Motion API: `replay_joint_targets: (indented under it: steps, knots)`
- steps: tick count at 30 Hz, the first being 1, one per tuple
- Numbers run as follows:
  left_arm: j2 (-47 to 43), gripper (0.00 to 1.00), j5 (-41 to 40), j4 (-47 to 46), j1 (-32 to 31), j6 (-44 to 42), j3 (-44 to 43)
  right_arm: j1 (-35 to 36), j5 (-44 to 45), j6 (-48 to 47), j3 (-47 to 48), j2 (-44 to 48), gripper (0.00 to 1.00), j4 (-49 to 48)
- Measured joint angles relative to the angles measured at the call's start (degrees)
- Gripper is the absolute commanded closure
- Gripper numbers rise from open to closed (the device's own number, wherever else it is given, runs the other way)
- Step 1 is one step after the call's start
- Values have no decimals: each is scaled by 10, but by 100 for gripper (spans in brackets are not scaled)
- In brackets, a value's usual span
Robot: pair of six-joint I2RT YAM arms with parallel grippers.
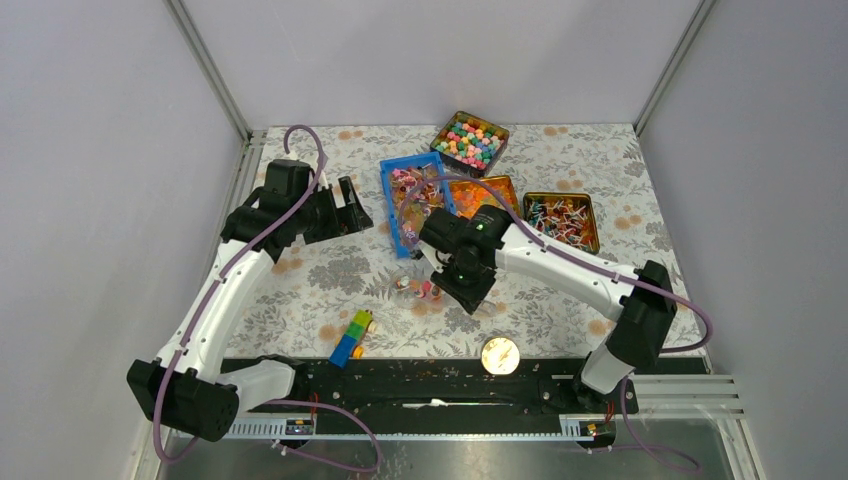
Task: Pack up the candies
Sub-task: Place the fake candies in the packing bottle.
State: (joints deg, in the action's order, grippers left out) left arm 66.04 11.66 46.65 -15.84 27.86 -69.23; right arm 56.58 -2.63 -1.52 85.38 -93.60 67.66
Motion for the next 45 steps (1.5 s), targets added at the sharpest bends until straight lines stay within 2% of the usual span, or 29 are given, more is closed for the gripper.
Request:
replay_joint_targets:
  steps: [19, 31, 45]
  knots:
    - [2, 14, 4, 0, 0, -1, 0, 0, -12, 3, 63, -43, 100, 64]
    - [8, 14, 6, 0, 0, -5, 5, 0, -20, 6, 148, -100, 100, 126]
    - [8, 14, 12, -4, 0, -5, 15, 0, -29, 28, 187, -138, 100, 148]
